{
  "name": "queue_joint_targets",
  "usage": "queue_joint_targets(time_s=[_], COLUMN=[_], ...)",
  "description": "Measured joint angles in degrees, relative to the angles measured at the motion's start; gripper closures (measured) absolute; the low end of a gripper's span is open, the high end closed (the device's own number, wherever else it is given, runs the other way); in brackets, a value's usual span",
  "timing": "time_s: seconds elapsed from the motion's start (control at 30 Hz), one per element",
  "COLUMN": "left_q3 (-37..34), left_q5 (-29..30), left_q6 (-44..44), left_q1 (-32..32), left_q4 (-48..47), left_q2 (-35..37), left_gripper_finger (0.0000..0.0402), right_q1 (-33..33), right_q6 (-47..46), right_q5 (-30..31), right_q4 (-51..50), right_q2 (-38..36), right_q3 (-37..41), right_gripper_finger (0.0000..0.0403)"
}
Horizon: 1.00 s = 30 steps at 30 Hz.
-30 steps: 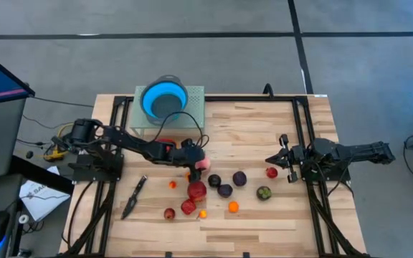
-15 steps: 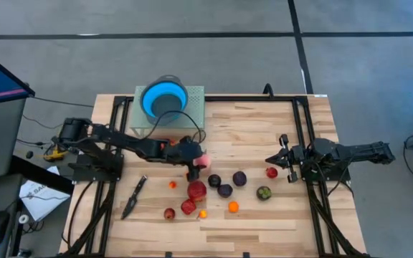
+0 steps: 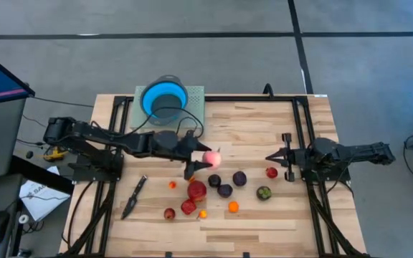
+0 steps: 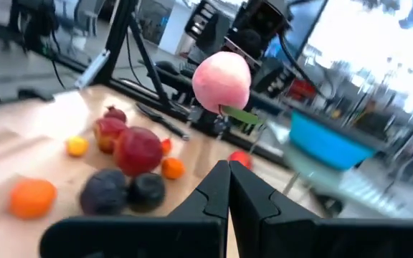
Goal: Pick & Place Fruit
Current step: Put the pink peach into the blue strainer bowl on the shelf
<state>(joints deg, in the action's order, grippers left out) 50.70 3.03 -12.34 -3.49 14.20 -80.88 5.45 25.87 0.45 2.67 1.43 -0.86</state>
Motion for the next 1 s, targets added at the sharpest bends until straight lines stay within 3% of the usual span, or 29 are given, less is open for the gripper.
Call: queue_joint_targets(time_s=[0.1, 0.3, 0.43, 0.5, 0.77, 1.0], left_q3=[0.0, 0.0, 0.0, 0.0, 0.0, 0.0], left_q5=[0.0, 0.0, 0.1, 0.1, 0.1, 0.1], left_q6=[0.0, 0.0, -0.2, -0.2, -1.6, -1.7], left_q1=[0.0, 0.0, 0.0, 0.0, 0.0, 0.0], left_q4=[1.8, 4.9, 5.7, 6.3, 6.9, 7.1], left_q2=[0.0, 0.0, 0.0, 0.0, 0.0, 0.0], left_gripper_finger=[0.0121, 0.0121, 0.0120, 0.0120, 0.0120, 0.0117], right_q1=[-0.2, 0.6, 2.5, 4.1, 7.3, 4.5], right_q6=[4.3, -16.4, -18.3, -17.0, -13.3, -4.3], right_q5=[-0.5, -5.9, -17.1, -19.2, -4.1, 4.2], right_q4=[2.4, 19.9, 29.8, 34.7, 57.2, 50.2], right_q2=[0.0, 0.2, 4.2, 7.9, 35.4, 56.9], right_q3=[0.0, 0.0, 0.0, 0.1, -2.6, -15.3], right_gripper_finger=[0.0403, 0.0403, 0.0403, 0.0403, 0.0403, 0.0396])
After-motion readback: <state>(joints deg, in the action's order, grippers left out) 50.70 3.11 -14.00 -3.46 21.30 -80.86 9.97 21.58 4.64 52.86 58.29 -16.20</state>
